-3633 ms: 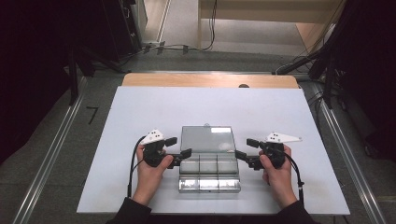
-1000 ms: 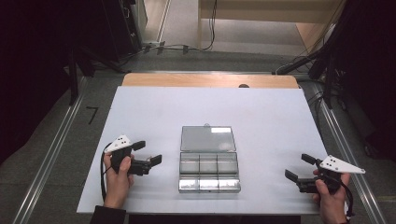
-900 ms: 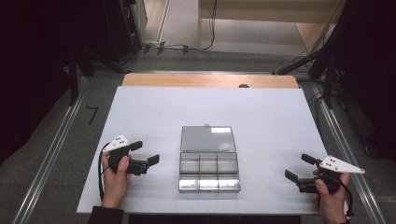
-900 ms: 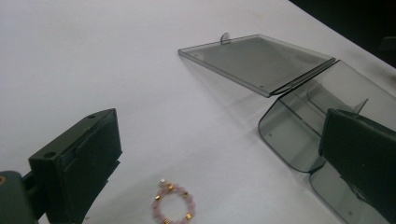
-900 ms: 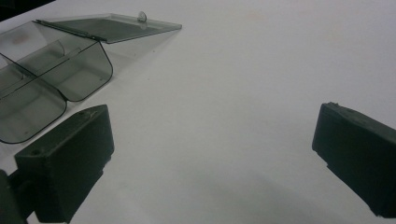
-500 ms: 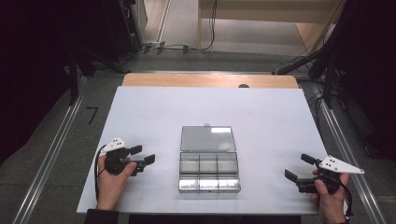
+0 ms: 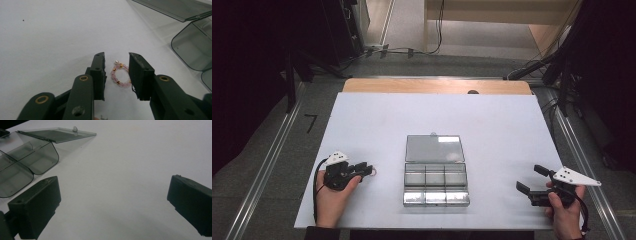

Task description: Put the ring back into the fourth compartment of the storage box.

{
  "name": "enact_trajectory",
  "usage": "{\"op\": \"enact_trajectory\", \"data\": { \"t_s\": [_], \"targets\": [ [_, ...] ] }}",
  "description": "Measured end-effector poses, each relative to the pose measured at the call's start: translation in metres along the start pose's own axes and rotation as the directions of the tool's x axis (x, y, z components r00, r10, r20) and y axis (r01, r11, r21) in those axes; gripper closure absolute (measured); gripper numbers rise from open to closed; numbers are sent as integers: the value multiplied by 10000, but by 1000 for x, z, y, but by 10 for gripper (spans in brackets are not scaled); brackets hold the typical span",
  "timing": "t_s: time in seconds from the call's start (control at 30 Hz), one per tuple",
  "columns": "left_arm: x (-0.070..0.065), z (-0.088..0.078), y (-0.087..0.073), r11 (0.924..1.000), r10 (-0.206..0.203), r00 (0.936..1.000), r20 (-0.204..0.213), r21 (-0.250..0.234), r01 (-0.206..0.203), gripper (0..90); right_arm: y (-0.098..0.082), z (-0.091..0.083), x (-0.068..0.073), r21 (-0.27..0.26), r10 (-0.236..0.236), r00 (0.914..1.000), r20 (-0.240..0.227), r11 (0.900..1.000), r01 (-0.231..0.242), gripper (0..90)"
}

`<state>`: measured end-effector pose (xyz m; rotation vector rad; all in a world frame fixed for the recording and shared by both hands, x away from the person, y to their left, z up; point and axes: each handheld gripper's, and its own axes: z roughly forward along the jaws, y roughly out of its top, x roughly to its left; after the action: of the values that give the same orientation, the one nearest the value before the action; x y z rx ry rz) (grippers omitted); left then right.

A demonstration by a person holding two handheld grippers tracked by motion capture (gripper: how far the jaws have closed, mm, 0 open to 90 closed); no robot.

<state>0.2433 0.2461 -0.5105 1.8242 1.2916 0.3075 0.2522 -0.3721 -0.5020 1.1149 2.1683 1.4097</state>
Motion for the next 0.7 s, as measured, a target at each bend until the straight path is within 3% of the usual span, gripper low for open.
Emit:
{"op": "enact_trajectory", "data": {
  "t_s": [0.3,0.53,0.7],
  "targets": [
    [-6,6,0,9982,469,9981,-402,386,-454,758,0,0,0,7,62,10000,63,10000,-62,0],
    [-15,8,0,9866,1549,9815,-1126,687,-1478,819,0,1,0,42,107,9999,107,9999,-108,0],
    [-15,9,1,9902,1286,9849,-1156,687,-1213,823,0,2,0,49,73,9999,109,10000,-73,0]
  ]
}}
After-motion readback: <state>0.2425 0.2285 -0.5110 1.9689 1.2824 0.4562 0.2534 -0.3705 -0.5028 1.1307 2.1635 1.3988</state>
